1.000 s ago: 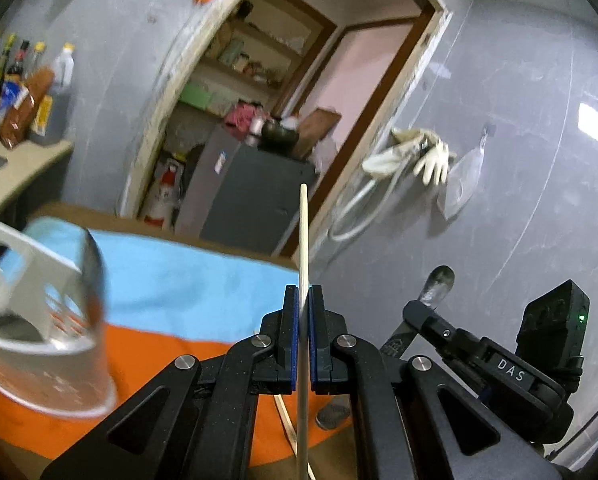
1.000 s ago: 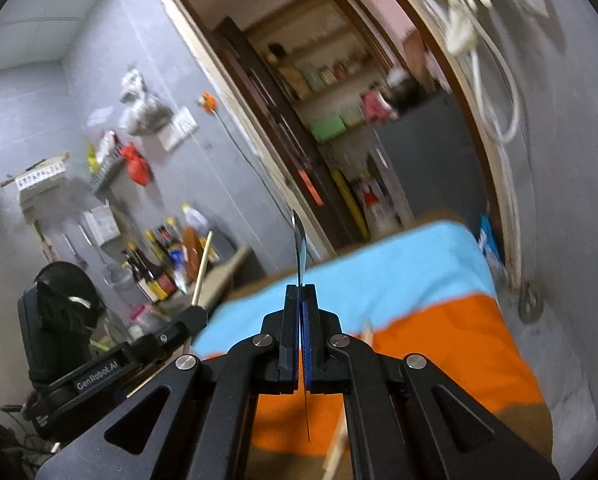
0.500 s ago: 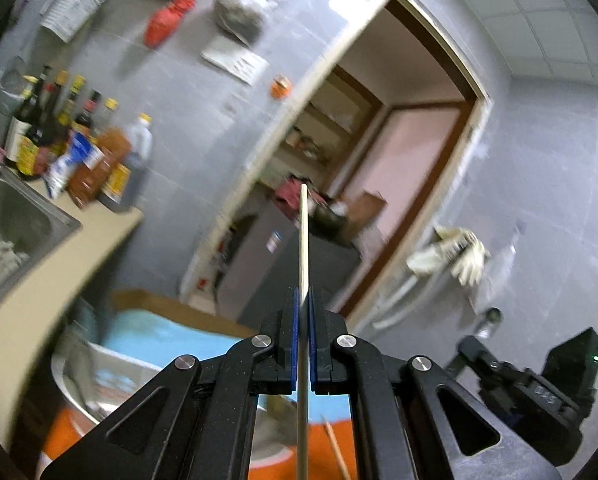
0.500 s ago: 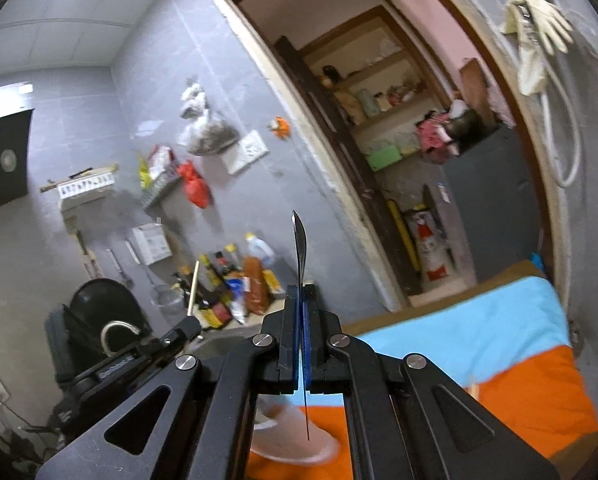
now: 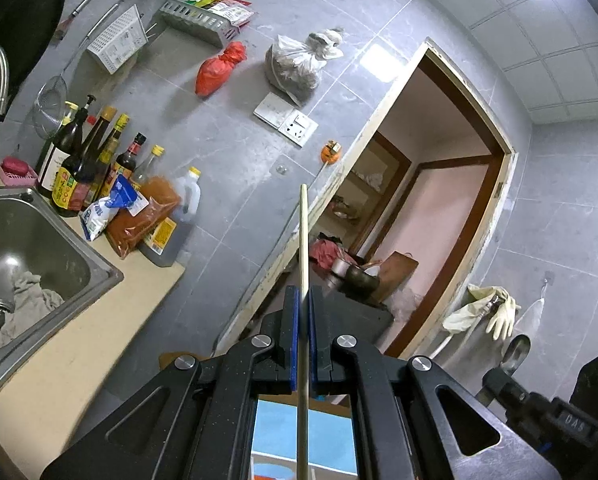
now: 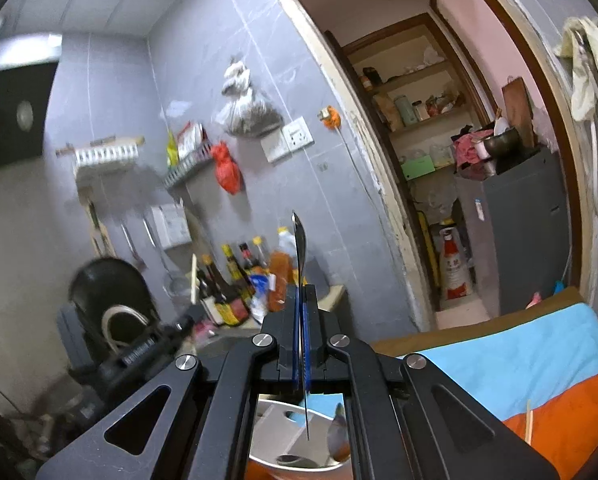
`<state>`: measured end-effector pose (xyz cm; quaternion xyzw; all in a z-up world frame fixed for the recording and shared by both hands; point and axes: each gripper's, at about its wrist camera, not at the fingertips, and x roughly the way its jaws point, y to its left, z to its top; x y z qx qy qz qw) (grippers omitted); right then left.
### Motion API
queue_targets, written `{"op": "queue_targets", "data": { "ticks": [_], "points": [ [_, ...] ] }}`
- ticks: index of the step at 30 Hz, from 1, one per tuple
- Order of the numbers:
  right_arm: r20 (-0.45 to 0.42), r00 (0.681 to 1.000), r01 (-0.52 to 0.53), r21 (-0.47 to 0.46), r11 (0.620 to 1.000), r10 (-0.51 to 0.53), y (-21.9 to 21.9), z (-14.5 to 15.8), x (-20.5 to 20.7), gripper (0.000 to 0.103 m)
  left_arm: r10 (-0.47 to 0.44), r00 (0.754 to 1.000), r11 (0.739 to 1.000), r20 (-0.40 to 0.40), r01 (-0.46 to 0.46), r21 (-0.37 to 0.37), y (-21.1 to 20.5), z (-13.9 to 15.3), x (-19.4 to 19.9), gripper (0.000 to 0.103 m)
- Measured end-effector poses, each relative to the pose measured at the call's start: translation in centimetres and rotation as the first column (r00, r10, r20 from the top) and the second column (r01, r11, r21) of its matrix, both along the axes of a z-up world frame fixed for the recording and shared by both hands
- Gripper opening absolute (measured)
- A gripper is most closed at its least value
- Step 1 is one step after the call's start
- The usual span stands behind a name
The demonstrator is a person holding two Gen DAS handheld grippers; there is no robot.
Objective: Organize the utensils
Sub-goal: 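Carry the chopstick and knife over the white caddy and release them inside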
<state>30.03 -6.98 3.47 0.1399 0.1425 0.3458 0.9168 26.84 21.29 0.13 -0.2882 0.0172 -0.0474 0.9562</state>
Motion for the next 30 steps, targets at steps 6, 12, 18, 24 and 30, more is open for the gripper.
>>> {"op": "queue_targets", "data": {
  "ticks": [6,12,18,24,30],
  "points": [
    [0.01,1.0,0.015,-0.078,0.997,-0.015,1.7,-2.5,0.3,0.0,0.031,0.999,0.998,0.043,-0.033,0.047,-0.3,-1.9,-0.1,0.002],
    [0.022,1.0,0.01,-0.15,0.989,-0.007,3.3,-4.4,0.3,0.0,0.059,0.995,0.989,0.078,-0.069,0.129,-1.5,-3.4,-0.2,0.002],
    [0.009,1.0,-0.006,-0.176,0.984,0.008,4.2,-5.4,0.4,0.0,0.059,0.994,0.982,0.095,-0.075,0.174,-1.9,-4.5,-0.3,0.002],
    [-0.034,0.999,-0.009,-0.202,0.979,0.002,4.7,-6.4,0.6,0.001,0.052,0.996,0.977,0.066,-0.064,0.202,-1.7,-4.9,-0.9,0.002],
    [-0.111,0.994,-0.035,-0.176,0.984,0.015,4.3,-6.4,1.3,0.006,0.004,1.0,0.977,-0.014,-0.001,0.212,-1.7,-4.7,-1.7,0.003]
  ]
}}
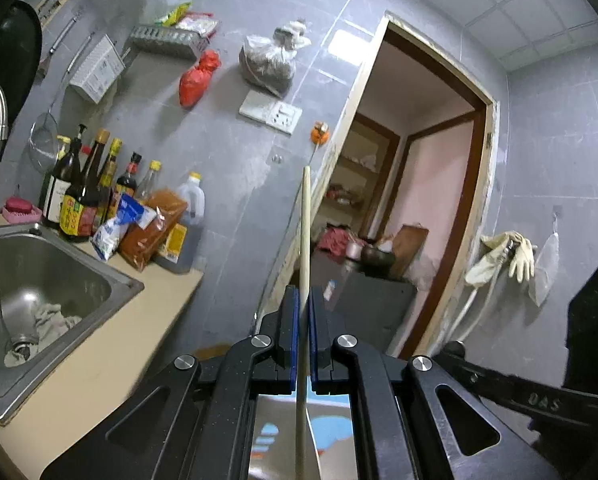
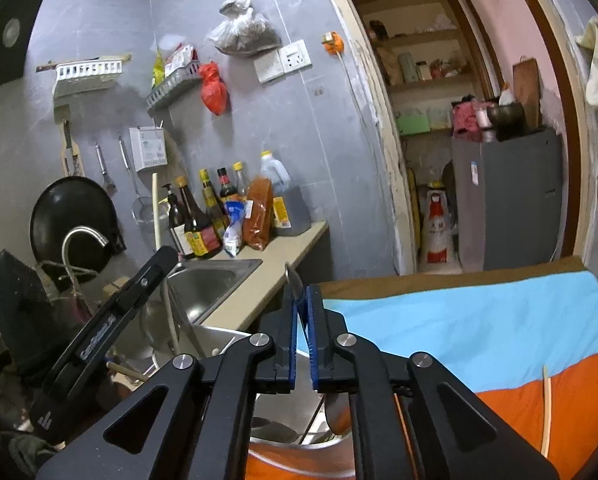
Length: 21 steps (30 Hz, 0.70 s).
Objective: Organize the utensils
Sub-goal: 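Carry the chopstick and knife over the white caddy and release them inside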
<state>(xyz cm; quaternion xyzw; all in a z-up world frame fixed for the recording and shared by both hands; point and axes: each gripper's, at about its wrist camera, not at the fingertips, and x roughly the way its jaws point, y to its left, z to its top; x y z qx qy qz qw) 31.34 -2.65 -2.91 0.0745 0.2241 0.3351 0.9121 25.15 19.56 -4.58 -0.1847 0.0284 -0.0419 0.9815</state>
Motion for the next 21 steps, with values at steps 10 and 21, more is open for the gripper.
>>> {"op": "queue_targets", "data": {
  "ticks": [10,21],
  "points": [
    [-0.001,1.0,-0.017,0.081,0.997,0.017,-1.5,2.3,-0.7,0.025,-0.053,0.994,0.999,-0.092,0.052,-0.014,-0.9,1.2,-1.7,0.029],
    [0.057,0.992,0.108,0.09,0.99,-0.113,-6.9,5.3,-1.9,0.084,0.012,0.99,0.998,-0.14,-0.003,0.065,-4.8,5.0,-2.9,0.089]
  ]
}}
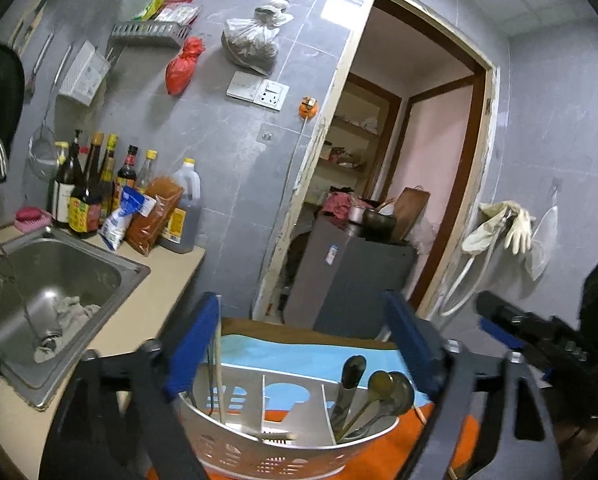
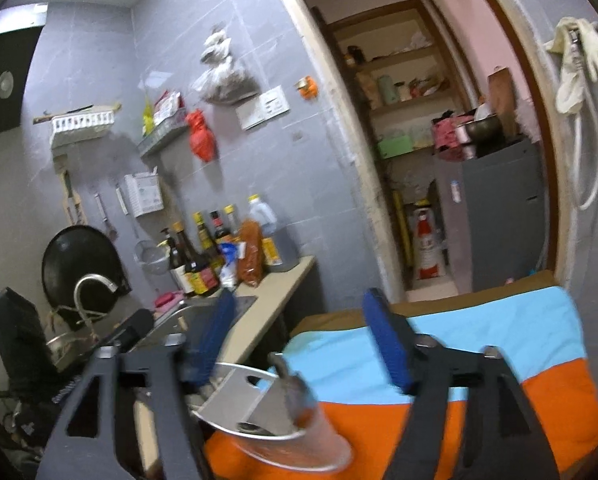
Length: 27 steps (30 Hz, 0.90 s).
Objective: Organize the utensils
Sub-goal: 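Carry the chopstick and knife over the white caddy and release them inside, then move both tools back over the cloth toward the two remaining chopsticks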
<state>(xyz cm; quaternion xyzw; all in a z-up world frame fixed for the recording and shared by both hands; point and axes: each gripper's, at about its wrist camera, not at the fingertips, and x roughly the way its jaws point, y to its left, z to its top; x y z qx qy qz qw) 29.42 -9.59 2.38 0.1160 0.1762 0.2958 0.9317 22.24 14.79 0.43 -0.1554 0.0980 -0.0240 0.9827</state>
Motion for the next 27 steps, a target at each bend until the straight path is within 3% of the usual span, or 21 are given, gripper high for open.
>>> {"op": "queue_targets", "data": {
  "ticks": [4,6,16,27],
  "points": [
    [0.017,0.997,0.071,-0.008,0.997,-0.07,-3.1,0.5,-0.5,0.092,0.029,1.0,0.997,0.006,-0.029,0.071,-3.1,0.5,-0.5,0.095],
    [0.027,0.994,0.103,-0.005,0.995,-0.103,-4.8,0.6,-0.9,0.103,0.031,1.0,0.995,0.004,-0.031,0.095,-4.5,0.5,-0.6,0.097],
    [0.045,0.976,0.215,-0.082,0.973,-0.212,-12.3,-0.3,-2.1,0.103,-0.039,0.999,0.992,-0.029,0.042,0.116,-10.9,-0.6,-0.9,0.097],
    [-0.063,0.966,0.23,-0.22,0.948,-0.25,-17.4,-6.0,-2.4,0.103,-0.121,0.983,0.985,-0.138,0.136,0.109,-16.7,-4.6,-0.1,0.097]
  ]
}}
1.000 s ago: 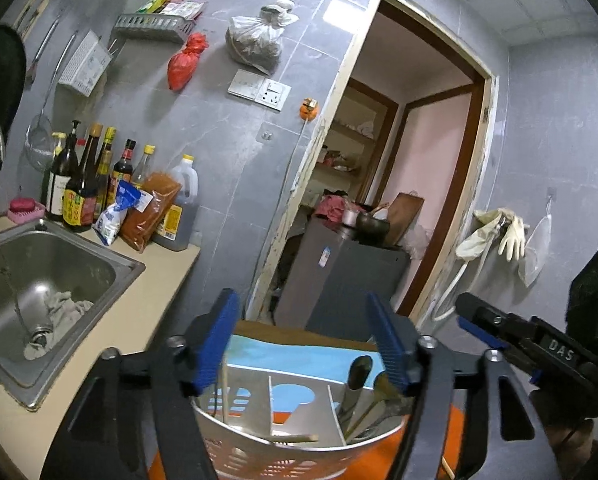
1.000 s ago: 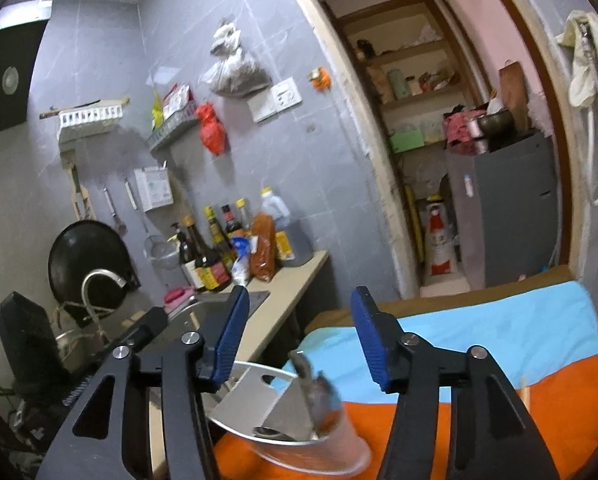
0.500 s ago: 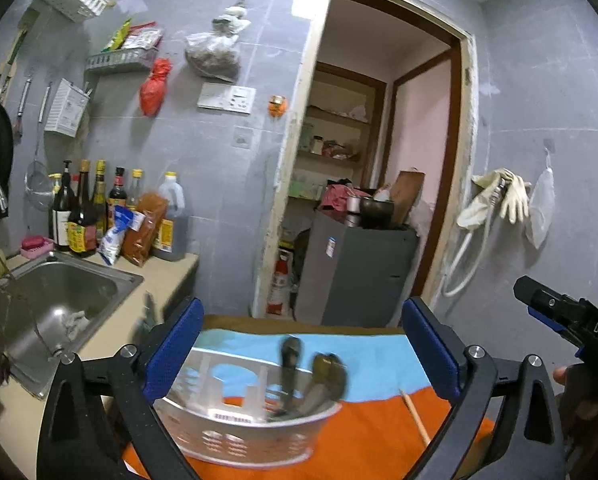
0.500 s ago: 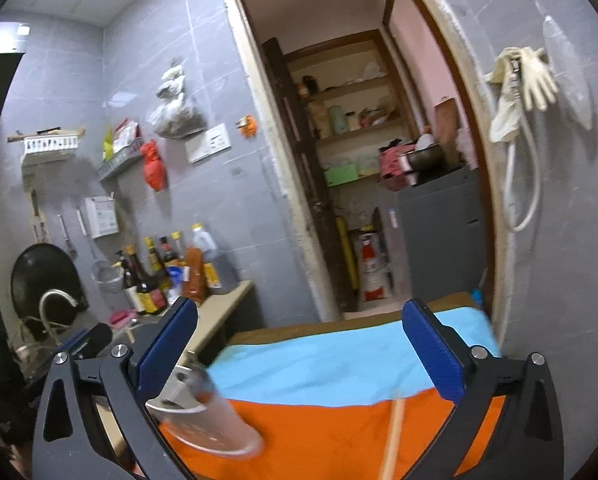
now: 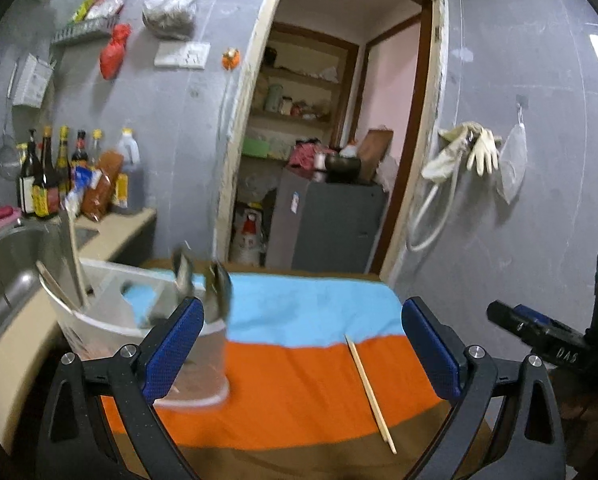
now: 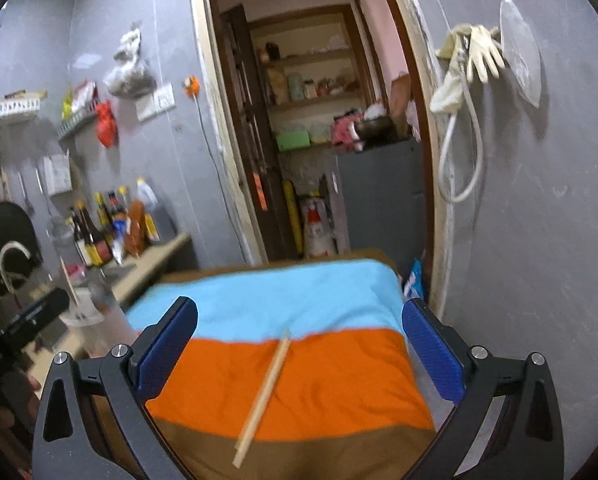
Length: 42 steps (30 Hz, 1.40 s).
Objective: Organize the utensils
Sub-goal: 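Move both tools back over the cloth toward the two remaining chopsticks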
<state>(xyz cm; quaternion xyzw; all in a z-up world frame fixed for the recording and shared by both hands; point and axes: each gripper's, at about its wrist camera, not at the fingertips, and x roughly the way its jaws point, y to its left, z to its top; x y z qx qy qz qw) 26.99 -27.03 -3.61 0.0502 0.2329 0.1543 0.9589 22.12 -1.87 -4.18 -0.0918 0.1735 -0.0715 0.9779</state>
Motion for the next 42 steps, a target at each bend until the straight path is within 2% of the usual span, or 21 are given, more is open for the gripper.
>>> {"op": "queue_targets", "data": {
  "ticks": [10,15,20,25,30,37,40,42],
  "points": [
    [-0.175,0.982,-0.086,-0.108,0.99,0.066,0.4,-6.3,-0.2,0.103,-0.047,0.986,0.999,-0.163,0.048,0.002,-1.9,-5.4,2.4,0.097],
    [-0.225,0.968,-0.147,-0.142,0.979,0.113,1.4,-7.8,-0.7,0.103,-0.045,0.969,0.999,-0.245,0.043,-0.015,-1.6,-7.5,3.7,0.097],
    [-0.285,0.945,-0.214,-0.171,0.962,0.16,2.9,-9.0,-0.9,0.103,-0.005,0.941,1.0,-0.338,0.007,0.004,-1.1,-9.1,4.7,0.097],
    [-0.33,0.929,-0.248,-0.229,0.941,0.165,4.6,-10.0,-0.6,0.103,0.003,0.93,1.0,-0.368,-0.004,-0.002,-0.7,-9.7,4.8,0.097],
    [-0.359,0.928,-0.22,-0.305,0.927,0.102,5.3,-10.7,-0.2,0.103,-0.01,0.924,1.0,-0.382,0.008,-0.006,-0.8,-9.6,4.8,0.097],
    [-0.35,0.936,-0.084,-0.325,0.942,-0.037,2.7,-10.6,0.5,0.103,-0.05,0.918,0.999,-0.394,0.045,-0.022,-1.1,-9.6,5.1,0.097],
    [-0.347,0.936,-0.062,-0.337,0.94,-0.063,1.5,-10.6,1.3,0.101,-0.08,0.912,0.997,-0.402,0.073,-0.032,-1.5,-9.7,5.4,0.097],
    [-0.345,0.936,-0.061,-0.343,0.937,-0.065,1.1,-10.6,1.8,0.097,-0.104,0.906,0.995,-0.409,0.095,-0.043,-1.8,-9.7,5.7,0.097]
  ]
}}
